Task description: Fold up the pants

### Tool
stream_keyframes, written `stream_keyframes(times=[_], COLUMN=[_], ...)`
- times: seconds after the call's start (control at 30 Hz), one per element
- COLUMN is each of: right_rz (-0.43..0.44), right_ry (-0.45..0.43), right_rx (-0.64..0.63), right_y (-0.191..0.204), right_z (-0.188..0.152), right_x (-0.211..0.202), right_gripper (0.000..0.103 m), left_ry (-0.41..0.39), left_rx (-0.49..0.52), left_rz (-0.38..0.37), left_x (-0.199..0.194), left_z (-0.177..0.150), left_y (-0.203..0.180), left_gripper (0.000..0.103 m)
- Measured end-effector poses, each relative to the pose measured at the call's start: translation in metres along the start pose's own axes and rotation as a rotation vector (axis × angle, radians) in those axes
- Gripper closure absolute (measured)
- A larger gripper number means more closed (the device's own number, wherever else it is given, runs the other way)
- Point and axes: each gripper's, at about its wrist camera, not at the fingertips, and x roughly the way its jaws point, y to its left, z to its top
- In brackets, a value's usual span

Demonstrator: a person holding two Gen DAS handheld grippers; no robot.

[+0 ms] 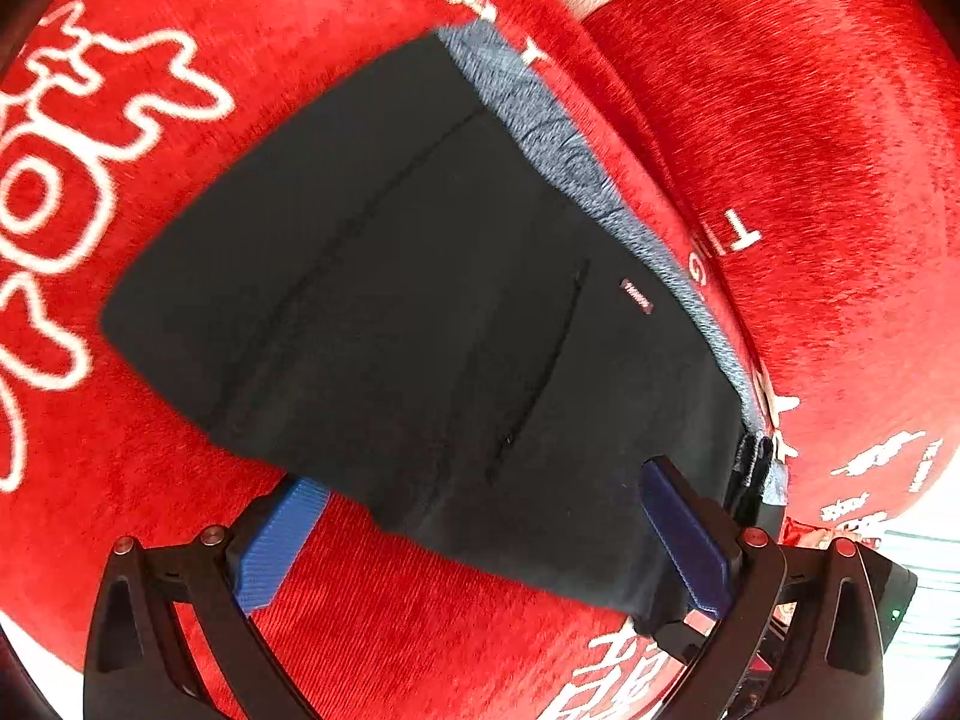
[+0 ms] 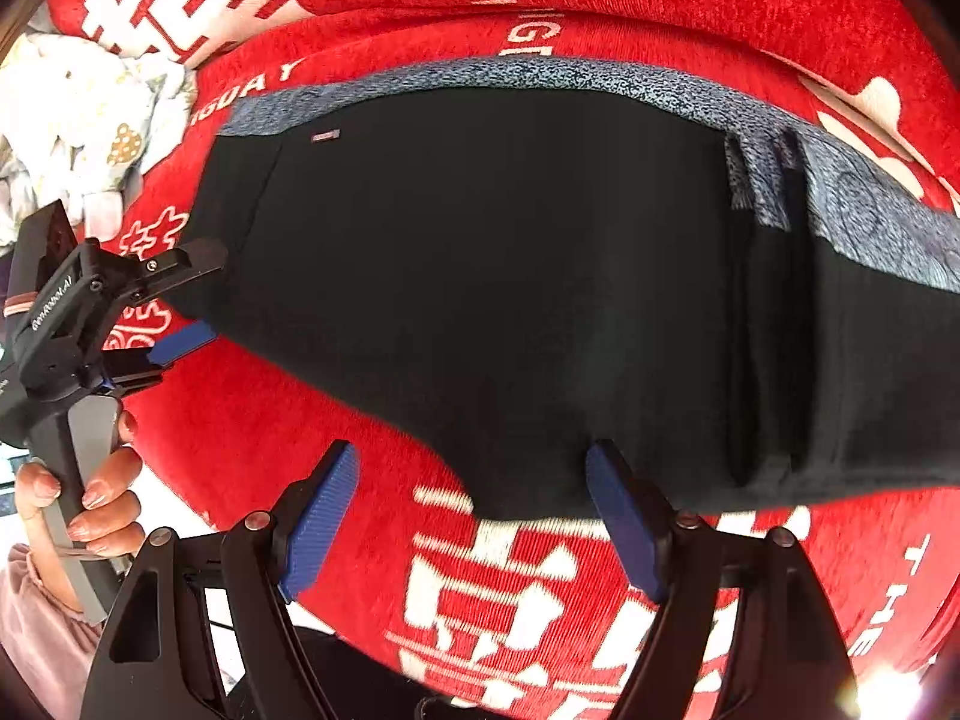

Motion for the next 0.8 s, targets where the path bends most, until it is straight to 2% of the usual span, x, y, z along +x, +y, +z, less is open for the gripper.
stream_keyframes(times=[0.1, 0.27, 0.37, 0.47, 0.53, 0.57, 0.6, 0.63, 0.67, 0.7, 0.77, 0.8], right_rz=[-0.004, 0.002, 0.004, 0.020, 0.029, 0.026, 0.022, 0.020, 0.024, 0.032, 0.048, 0.066], right_ry=[-0.002, -0.002, 0.002, -0.002, -0.025, -0.041, -0.059, -0.080, -0.102, -0.119, -0.139, -0.147], right_rx=[-0.003, -0.004, -0.011, -0.007, -0.018, -0.029, -0.044, -0.059, -0.073, -0.087, -0.112, -0.128], right_y=[-0.002, -0.004, -0.004, -0.004, -0.003, -0.001, 0.001, 0.004, 0.007, 0.011, 0.017, 0.023], right_z=[0.003, 0.006, 0.006, 0.007, 0.011, 0.014, 0.018, 0.024, 0.032, 0.040, 0.056, 0.069], right_x=[0.005, 0.008, 0.005, -0.002, -0.013, -0.019, -0.026, -0.035, -0.043, -0.050, -0.061, -0.066], right_gripper=[0.022, 0.021, 0.021, 0.021, 0.021, 0.021, 0.021, 0.021, 0.021, 0.021, 0.021, 0.021], left_ry=[0.008, -0.035, -0.097, -0.122, -0.108, -0.106, -0.093, -0.100, -0.119, -0.134, -0.171, -0.188], left_rx=[-0.009, -0.040, 0.044, 0.125, 0.099, 0.084, 0.075, 0.064, 0.073, 0.109, 0.223, 0.280], left_rz=[0.016, 0.011, 0.022, 0.077, 0.126, 0.160, 0.198, 0.185, 0.193, 0.222, 0.325, 0.373], left_x=[0.008, 0.003, -0.012, -0.012, -0.003, 0.000, 0.004, 0.003, 0.000, -0.003, -0.008, -0.009], left_z=[0.000, 0.006, 0.004, 0.001, 0.004, 0.005, 0.007, 0.008, 0.007, 0.006, -0.002, -0.006], left_y=[0.008, 0.003, -0.018, -0.033, -0.025, -0.021, -0.017, -0.015, -0.016, -0.021, -0.038, -0.045], left_gripper=[0.000, 0.000, 0.000, 0.000, 0.011, 0.030, 0.034, 0.037, 0.046, 0.054, 0.064, 0.065])
